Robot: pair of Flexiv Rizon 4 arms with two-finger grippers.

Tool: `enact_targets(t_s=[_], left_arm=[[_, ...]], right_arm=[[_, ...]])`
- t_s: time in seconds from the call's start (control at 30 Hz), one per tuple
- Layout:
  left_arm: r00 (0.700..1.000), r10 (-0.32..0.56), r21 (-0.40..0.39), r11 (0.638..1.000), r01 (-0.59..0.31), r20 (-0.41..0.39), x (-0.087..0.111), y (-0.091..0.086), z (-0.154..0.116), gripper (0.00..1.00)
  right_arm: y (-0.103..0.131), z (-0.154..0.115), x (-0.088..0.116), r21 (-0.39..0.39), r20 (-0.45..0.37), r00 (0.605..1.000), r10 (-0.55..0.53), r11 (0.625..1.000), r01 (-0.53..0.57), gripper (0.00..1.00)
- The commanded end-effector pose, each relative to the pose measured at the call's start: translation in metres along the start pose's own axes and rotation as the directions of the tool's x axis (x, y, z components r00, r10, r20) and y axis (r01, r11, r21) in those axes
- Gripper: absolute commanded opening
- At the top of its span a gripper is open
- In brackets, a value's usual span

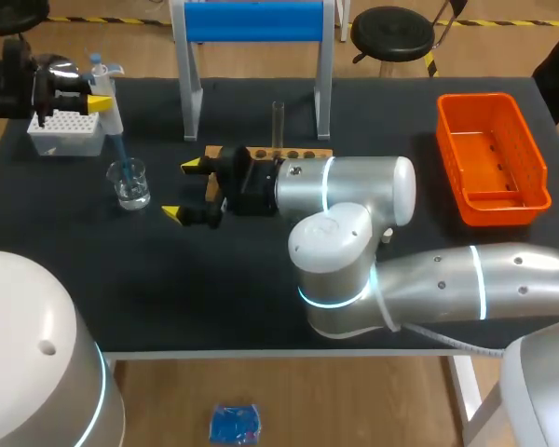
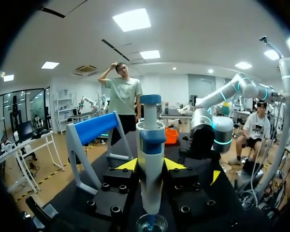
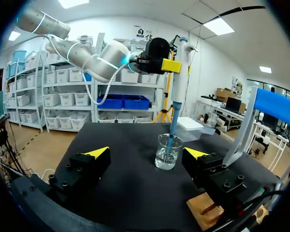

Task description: Invert the test tube, pick up the pipette, mount the tip to pipette, aspirate from beaker and dispense into the tube, eject the tip, return the pipette, and cap with the stopper.

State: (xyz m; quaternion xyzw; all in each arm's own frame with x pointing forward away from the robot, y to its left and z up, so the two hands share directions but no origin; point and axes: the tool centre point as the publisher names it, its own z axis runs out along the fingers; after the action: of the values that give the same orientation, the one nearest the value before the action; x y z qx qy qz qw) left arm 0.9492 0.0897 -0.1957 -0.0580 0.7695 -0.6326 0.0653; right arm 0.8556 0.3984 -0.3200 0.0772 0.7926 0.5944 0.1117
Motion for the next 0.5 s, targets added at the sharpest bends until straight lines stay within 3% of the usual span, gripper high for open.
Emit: enact_targets(t_s=[0.03, 0.5], left_arm=[[1.000, 0.000, 0.002, 1.000, 0.000, -0.004, -0.0014, 0.0012, -0.0008, 0.00], [1.000, -0.004, 0.004, 1.000, 0.004, -0.007, -0.0014, 0.0030, -0.0013, 0.00]], right_arm=[[-0.0007, -0.0002, -0.0002, -0.002, -0.001, 1.000, 0.000, 1.000, 0.000, 1.00], [-0.0007, -0.0002, -0.0002, -0.002, -0.001, 1.000, 0.000, 1.000, 0.000, 1.00]])
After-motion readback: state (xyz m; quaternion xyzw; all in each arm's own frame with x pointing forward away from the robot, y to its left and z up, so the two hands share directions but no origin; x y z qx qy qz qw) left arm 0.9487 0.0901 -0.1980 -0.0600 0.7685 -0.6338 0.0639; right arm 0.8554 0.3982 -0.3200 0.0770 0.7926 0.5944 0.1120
